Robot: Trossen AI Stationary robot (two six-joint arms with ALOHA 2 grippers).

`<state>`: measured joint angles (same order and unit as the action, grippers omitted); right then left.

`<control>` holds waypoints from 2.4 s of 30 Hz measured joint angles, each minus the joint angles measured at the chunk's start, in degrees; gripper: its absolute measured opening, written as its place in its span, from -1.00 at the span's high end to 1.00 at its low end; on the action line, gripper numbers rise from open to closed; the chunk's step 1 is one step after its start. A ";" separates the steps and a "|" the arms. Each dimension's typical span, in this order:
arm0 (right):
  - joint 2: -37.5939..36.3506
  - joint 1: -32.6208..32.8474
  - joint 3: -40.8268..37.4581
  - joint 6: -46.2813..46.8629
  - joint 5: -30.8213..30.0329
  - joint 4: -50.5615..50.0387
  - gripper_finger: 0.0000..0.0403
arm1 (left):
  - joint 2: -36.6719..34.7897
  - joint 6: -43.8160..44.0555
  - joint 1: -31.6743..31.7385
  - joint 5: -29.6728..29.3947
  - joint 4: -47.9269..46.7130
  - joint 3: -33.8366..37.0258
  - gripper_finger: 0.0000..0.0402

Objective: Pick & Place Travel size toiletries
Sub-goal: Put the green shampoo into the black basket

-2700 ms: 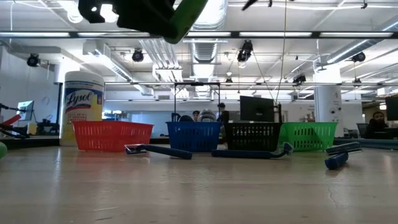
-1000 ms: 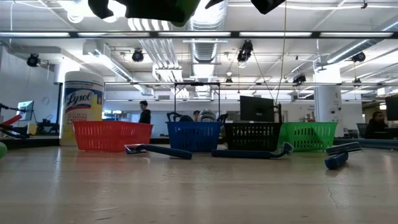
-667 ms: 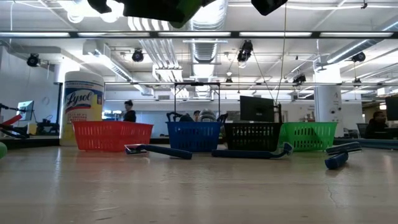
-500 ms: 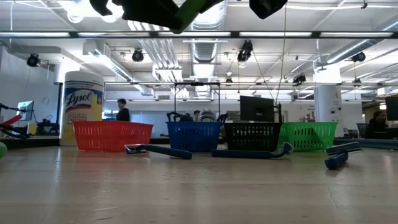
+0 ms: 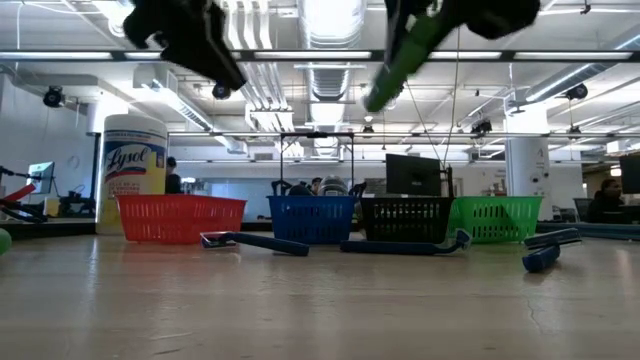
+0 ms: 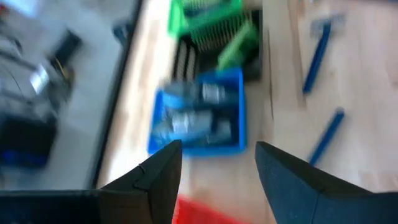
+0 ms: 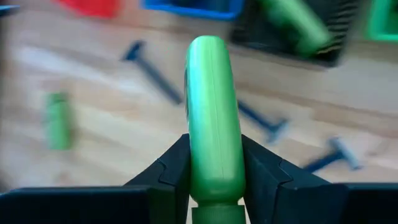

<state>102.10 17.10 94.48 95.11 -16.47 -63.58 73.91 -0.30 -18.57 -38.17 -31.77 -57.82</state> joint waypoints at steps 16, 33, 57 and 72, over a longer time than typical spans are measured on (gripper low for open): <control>-0.26 -16.23 -20.00 -8.08 1.38 14.51 0.46 | -0.16 21.36 -2.06 13.80 -24.11 0.00 -0.04; -0.02 -19.12 -19.50 -19.26 -0.19 14.02 -0.07 | -0.18 31.01 -8.19 28.58 -27.02 1.73 -0.04; -0.24 0.99 -14.21 -18.10 -1.92 12.10 -0.80 | -0.13 -4.78 -20.59 33.79 1.72 18.12 -0.20; -0.24 5.34 -14.21 -13.78 -2.05 11.97 -0.83 | 6.79 -18.17 -19.98 34.61 2.68 19.84 -0.42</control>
<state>101.86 22.44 80.27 81.33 -18.52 -51.61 80.70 -18.47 -38.55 -3.57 -29.10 -37.98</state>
